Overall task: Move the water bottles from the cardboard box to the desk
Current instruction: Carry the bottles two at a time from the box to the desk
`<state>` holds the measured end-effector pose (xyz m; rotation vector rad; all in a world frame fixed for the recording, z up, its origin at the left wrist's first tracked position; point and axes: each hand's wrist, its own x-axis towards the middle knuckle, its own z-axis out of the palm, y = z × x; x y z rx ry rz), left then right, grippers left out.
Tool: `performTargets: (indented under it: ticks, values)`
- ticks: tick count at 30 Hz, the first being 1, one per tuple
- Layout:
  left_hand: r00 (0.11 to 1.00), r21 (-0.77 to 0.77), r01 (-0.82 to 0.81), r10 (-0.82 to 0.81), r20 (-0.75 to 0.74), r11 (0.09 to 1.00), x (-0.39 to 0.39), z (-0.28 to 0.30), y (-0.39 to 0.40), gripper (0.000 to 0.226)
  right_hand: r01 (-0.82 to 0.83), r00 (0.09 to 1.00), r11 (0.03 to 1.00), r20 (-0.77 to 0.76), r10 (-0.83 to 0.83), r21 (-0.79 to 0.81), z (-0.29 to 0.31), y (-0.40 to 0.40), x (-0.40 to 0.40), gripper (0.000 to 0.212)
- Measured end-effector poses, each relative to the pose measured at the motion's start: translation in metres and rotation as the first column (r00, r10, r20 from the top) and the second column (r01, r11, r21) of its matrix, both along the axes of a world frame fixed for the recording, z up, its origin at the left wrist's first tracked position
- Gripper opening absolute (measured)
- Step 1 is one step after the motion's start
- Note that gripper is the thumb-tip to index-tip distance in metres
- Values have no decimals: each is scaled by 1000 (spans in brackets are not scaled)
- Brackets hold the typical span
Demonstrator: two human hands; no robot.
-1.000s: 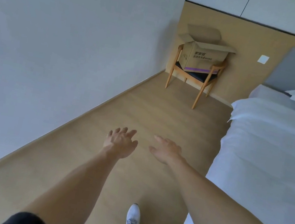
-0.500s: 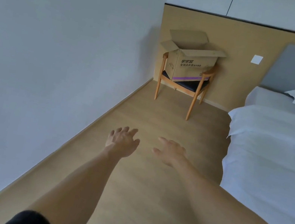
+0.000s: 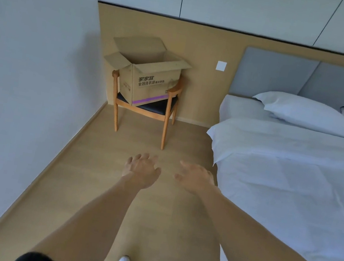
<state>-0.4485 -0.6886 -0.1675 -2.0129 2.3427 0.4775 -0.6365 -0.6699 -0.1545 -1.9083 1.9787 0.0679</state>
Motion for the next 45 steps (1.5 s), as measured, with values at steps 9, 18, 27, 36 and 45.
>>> performTargets:
  ticks: [9,18,27,36,45]
  values:
    - [990,-65,143,-143,-6,988,0,21,-213,54,160,986,986,45,-159,-37,18,-171,3,66]
    - [967,-31,249,-251,-49,968,-30,8,-346,57,209,978,977,36,-207,-33,13,-299,-7,65]
    - [981,-81,185,-189,-49,979,-51,9,-512,50,139,987,988,88,-133,-65,-6,-489,-33,67]
    - [998,-146,3,-13,-68,989,-79,28,-706,50,-17,998,996,53,22,-83,27,-707,-70,65]
    - [984,-180,-151,131,-120,972,-76,34,-843,50,-106,990,987,84,116,-117,39,-852,-70,59]
